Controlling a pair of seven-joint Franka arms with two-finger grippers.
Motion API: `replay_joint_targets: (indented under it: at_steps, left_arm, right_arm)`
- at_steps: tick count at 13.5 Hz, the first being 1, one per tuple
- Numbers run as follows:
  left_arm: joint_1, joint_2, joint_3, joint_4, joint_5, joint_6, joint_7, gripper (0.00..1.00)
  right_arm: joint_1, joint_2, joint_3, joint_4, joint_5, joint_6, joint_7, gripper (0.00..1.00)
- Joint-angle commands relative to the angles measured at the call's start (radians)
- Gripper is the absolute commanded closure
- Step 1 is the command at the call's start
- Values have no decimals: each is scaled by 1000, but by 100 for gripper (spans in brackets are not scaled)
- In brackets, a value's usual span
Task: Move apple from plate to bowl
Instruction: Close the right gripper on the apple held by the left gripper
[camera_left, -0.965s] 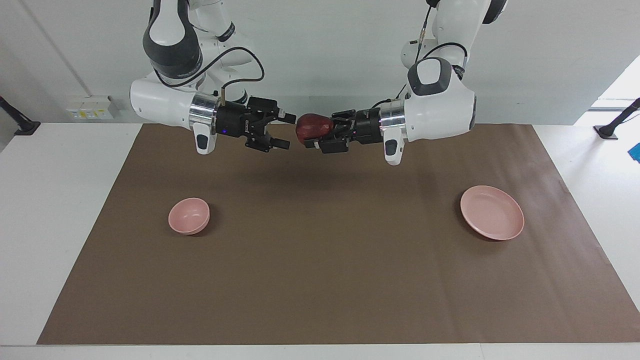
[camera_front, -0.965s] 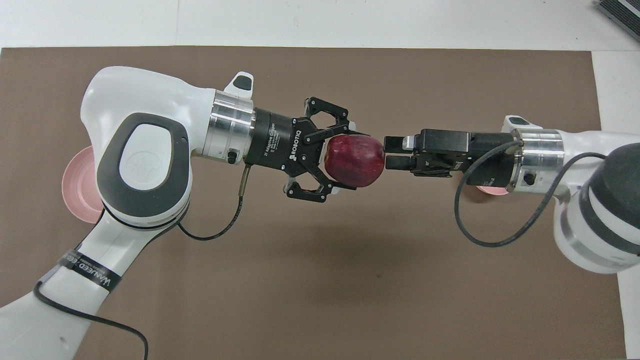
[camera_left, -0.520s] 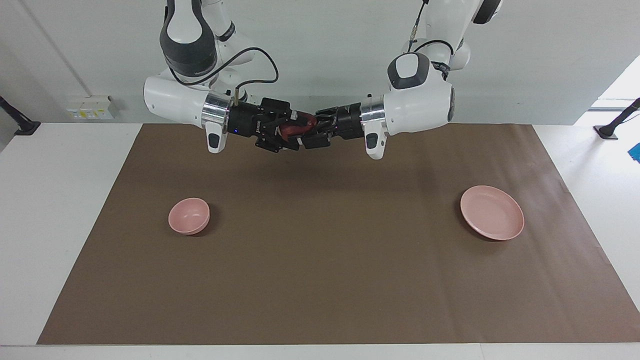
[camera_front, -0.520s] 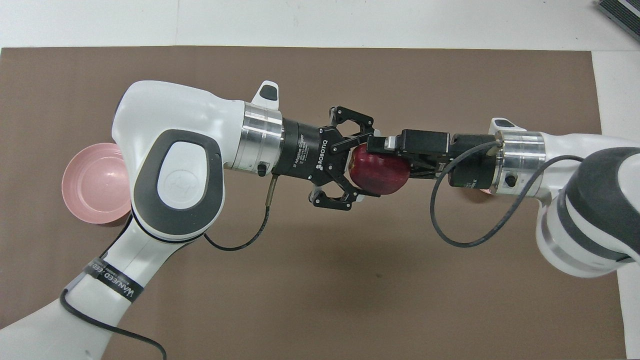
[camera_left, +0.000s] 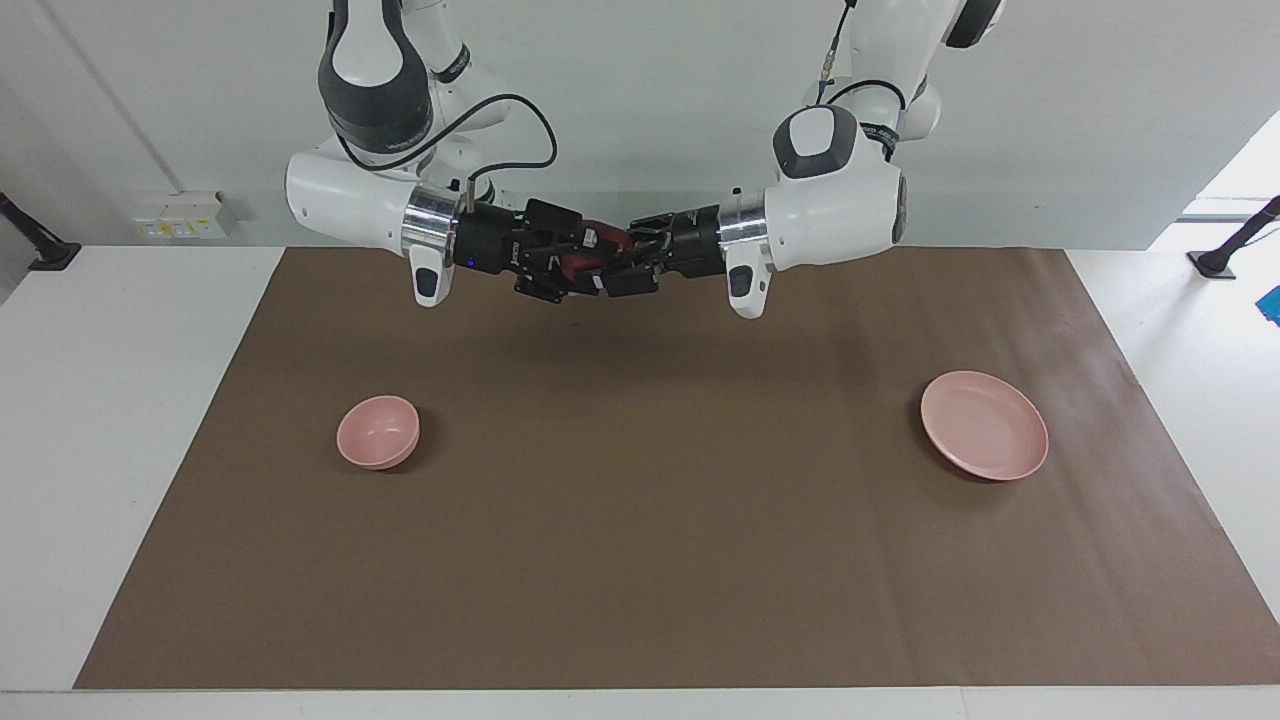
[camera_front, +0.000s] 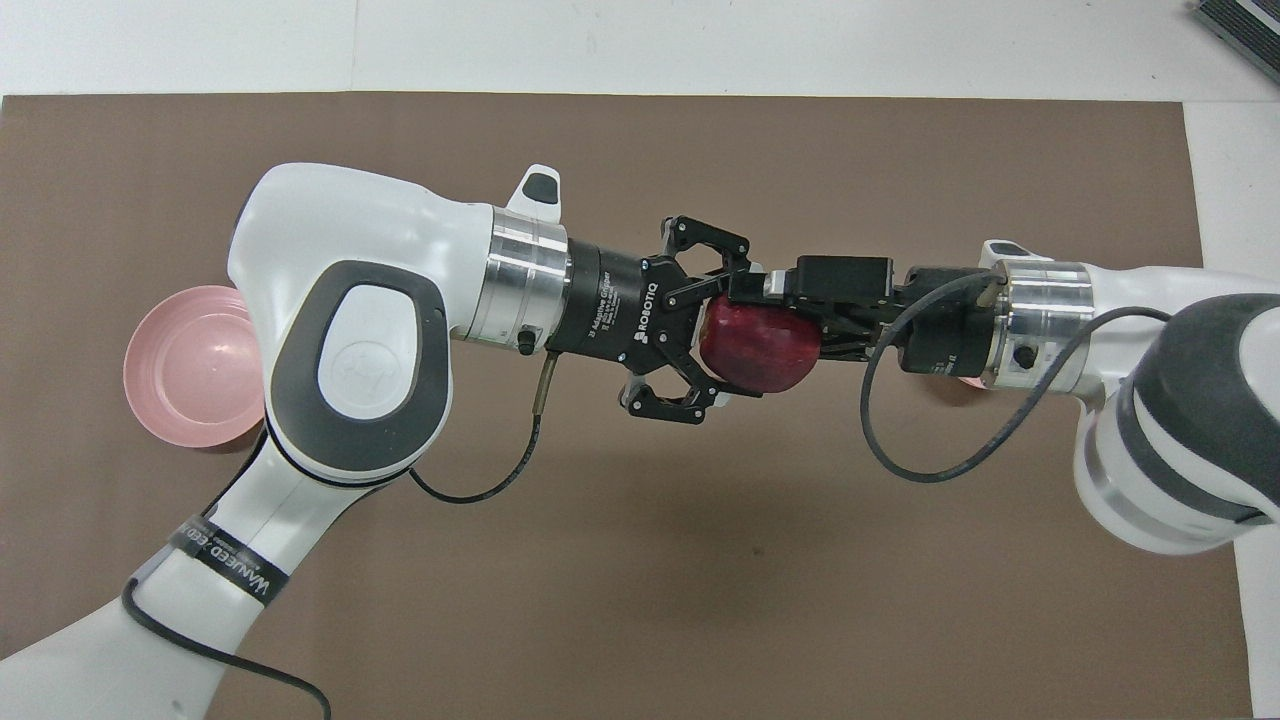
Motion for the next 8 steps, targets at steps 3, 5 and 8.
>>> replay_joint_targets:
  at_steps: [3,5,8]
  left_arm:
    - [-25,-43,13,-18,-8,22,-13,0]
    - [-24,-48,13,-18,23,21,-4,0]
    - [-4,-49,19,-15,96,7,-10,0]
  right_arm:
    - [-34,-4,5,-6,-17,-69,43,100]
    - [-36,-4,5,-3,-27,-74,45,100]
    - [-48,-4,1,-3,-46,-77,48,100]
